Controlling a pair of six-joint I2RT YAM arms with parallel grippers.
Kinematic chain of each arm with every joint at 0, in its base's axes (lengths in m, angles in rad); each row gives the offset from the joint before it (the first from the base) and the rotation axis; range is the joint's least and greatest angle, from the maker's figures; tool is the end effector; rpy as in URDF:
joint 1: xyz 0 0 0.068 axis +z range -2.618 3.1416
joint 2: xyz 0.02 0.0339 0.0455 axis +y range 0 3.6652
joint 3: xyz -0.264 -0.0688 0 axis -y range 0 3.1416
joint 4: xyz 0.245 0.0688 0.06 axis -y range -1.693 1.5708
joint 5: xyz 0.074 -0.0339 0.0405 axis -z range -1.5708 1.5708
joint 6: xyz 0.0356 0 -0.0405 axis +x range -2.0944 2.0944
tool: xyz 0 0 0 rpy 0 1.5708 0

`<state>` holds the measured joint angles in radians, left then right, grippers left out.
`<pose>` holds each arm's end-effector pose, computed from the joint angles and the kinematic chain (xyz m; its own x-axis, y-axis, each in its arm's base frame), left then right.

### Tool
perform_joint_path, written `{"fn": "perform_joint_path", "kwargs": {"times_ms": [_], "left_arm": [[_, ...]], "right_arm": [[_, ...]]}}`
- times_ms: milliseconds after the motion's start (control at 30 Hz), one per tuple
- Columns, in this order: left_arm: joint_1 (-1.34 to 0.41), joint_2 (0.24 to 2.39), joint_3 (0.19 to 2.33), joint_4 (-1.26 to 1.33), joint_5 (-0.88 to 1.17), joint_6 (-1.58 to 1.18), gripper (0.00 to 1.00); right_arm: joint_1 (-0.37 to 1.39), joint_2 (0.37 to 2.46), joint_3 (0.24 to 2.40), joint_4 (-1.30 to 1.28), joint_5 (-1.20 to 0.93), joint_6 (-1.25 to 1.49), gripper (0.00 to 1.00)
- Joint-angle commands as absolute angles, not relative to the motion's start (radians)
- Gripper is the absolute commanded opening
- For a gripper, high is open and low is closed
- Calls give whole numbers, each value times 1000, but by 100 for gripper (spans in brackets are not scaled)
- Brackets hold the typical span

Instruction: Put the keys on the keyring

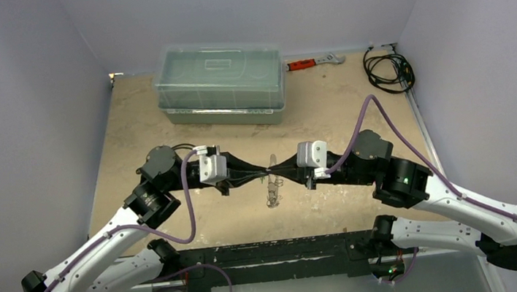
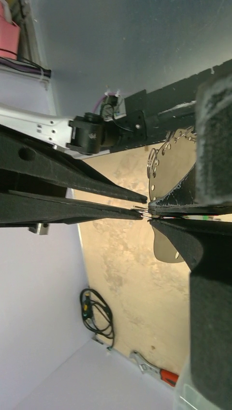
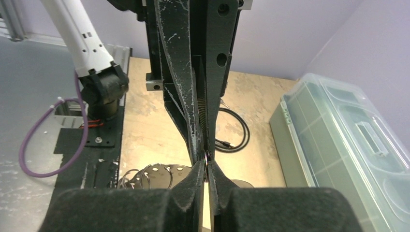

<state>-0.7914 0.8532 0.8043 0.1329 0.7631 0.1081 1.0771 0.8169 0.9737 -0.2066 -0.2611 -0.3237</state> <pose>0.1184 -0.1549 0.3687 0.1663 -0.0574 -0.9844 0.9860 0.0244 0.1652 0.0773 0.1630 0.3981 0.2871 -0.1150 -0.9510 -0.9299 0.2049 -0.3055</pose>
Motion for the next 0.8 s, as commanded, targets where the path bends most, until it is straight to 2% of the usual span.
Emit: {"fn": "perform_joint_path", "kwargs": {"times_ms": [0,233,600,767], "left_arm": [[-788,880,886,-49,661,238,0],[-788,905,935,-109,668,287,0],[-788,899,937,-160,646,330,0],[-788,898,930,-168,656,341,0]], "right_arm": [[1089,830,1025,-226,-203,-337,15],[1089,903,1077,-310,-155,-385,16],[1089,948,1140,-404,-99,-414,42],[1089,973,1156,-424,-96,-431,41]]}}
